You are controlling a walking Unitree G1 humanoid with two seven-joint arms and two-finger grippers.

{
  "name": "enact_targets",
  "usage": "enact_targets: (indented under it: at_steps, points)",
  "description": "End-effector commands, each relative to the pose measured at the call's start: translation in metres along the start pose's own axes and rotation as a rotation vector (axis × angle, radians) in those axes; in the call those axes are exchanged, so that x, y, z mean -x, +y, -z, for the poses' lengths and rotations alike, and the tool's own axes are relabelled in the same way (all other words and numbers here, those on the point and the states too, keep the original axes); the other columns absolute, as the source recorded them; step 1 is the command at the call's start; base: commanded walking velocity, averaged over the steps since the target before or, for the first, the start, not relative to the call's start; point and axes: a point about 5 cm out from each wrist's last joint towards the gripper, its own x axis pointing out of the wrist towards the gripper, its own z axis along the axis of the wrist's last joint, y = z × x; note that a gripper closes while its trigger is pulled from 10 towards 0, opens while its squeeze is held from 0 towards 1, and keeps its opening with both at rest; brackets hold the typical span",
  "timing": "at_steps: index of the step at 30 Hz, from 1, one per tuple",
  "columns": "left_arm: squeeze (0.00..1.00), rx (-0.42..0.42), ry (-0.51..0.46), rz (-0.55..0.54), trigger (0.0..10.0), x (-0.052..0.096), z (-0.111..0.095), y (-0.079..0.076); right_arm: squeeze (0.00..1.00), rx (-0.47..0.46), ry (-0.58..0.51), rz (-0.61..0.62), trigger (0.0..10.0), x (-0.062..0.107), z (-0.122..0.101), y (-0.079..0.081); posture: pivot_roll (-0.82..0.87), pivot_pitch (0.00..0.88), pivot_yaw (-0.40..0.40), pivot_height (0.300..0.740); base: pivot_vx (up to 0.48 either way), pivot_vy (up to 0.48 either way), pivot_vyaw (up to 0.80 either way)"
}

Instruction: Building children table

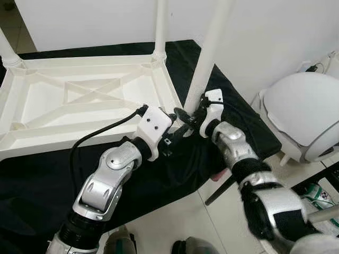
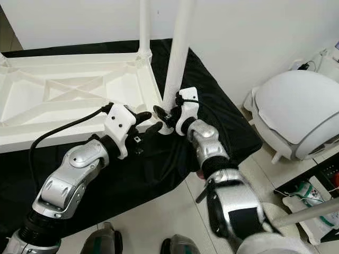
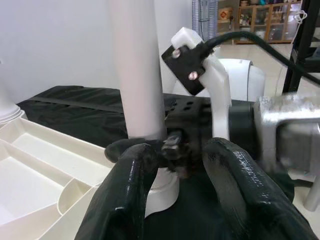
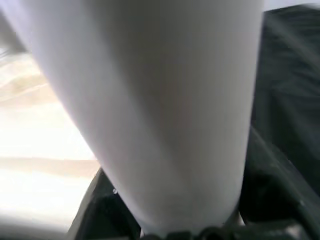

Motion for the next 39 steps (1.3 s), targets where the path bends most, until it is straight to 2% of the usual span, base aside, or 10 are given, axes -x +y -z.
enact_targets:
  at_steps: [1,6,16,17,18,19,23,34,35,39]
  points:
    - [0.00,0.004,0.005,0.016,10.0,-0.001,0.000,-0.004,0.00,-0.037,0.056,0.212,10.0,0.010,0.014,-0.007,-0.02,0.013,-0.039,0.740,0.000,0.000,0.00]
    - [0.00,0.004,0.004,0.022,10.0,-0.002,0.000,-0.005,0.00,-0.116,0.024,0.318,10.0,0.011,0.013,0.011,-0.02,0.010,-0.038,0.740,0.000,0.000,0.00]
    - [0.00,0.007,0.002,0.013,10.0,-0.002,0.000,-0.004,0.00,-0.167,0.003,0.195,10.0,0.014,0.000,0.035,-0.01,0.013,-0.048,0.740,0.000,0.000,0.00]
    - [0.00,0.008,0.002,0.010,10.0,-0.002,0.000,-0.004,0.51,-0.174,-0.017,0.170,10.0,0.014,-0.003,0.038,-0.01,0.013,-0.050,0.740,0.000,0.000,0.00]
    - [0.00,0.008,0.002,0.010,10.0,-0.002,0.000,-0.004,0.51,-0.174,-0.017,0.170,10.0,0.014,-0.003,0.038,-0.01,0.013,-0.050,0.740,0.000,0.000,0.00]
    - [0.00,0.009,0.002,0.009,10.0,-0.002,0.000,-0.004,1.00,-0.195,-0.031,0.160,10.0,0.014,-0.004,0.038,-0.01,0.013,-0.050,0.740,0.000,0.000,0.00]
    - [0.00,0.010,0.003,0.008,10.0,-0.001,0.001,-0.004,1.00,-0.210,-0.050,0.147,10.0,0.015,-0.007,0.035,-0.01,0.014,-0.054,0.740,0.000,0.000,0.00]
    - [0.00,0.010,0.002,-0.001,10.0,-0.001,0.001,-0.004,1.00,-0.149,0.012,0.004,10.0,0.026,0.004,-0.014,-0.01,0.010,-0.057,0.740,0.000,0.000,0.00]
    - [0.00,0.010,0.002,0.002,10.0,-0.002,0.001,-0.004,0.00,-0.126,0.023,-0.069,10.0,0.028,0.006,-0.023,-0.02,0.007,-0.052,0.740,0.000,0.000,0.00]
    - [0.00,0.006,-0.001,0.014,10.0,-0.003,0.000,-0.004,0.00,-0.017,0.022,-0.191,10.0,0.028,0.002,-0.038,-0.02,0.000,-0.044,0.740,0.000,0.000,0.00]
